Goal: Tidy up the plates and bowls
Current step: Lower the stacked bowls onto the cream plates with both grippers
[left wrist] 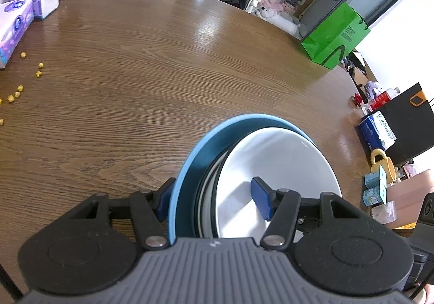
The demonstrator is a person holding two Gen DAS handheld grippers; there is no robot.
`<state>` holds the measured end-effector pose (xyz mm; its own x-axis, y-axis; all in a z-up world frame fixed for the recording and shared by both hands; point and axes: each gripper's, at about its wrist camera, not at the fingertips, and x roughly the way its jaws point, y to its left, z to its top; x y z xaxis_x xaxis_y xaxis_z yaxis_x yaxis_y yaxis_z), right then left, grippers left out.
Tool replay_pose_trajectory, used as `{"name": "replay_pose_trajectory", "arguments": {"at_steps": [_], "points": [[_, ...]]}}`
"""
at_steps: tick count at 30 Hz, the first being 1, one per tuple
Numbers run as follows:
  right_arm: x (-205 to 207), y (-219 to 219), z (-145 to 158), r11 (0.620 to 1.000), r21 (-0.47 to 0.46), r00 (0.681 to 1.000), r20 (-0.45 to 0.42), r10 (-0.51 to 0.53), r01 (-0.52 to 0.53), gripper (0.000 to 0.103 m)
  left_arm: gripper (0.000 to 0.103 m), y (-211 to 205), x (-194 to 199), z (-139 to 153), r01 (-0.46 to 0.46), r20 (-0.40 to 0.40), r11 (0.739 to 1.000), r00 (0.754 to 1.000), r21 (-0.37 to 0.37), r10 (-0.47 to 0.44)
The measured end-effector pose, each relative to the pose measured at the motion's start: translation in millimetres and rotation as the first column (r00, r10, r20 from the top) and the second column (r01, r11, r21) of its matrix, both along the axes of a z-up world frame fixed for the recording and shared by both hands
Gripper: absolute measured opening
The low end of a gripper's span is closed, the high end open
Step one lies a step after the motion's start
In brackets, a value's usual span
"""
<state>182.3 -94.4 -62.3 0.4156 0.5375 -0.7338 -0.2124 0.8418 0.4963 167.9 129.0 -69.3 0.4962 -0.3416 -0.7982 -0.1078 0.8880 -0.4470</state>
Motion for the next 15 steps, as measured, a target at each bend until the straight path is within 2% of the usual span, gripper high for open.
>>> {"name": "replay_pose_trajectory", "arguments": {"at_steps": [15], "points": [[1.2,-32.5,0.3,0.999,-0.006,0.999,-0.002,-0.043,0.043,0.042,0.06,-31.3,8.9,-1.1,0.04,-0.002,0.999,0.999,-0.005,-0.04]]}}
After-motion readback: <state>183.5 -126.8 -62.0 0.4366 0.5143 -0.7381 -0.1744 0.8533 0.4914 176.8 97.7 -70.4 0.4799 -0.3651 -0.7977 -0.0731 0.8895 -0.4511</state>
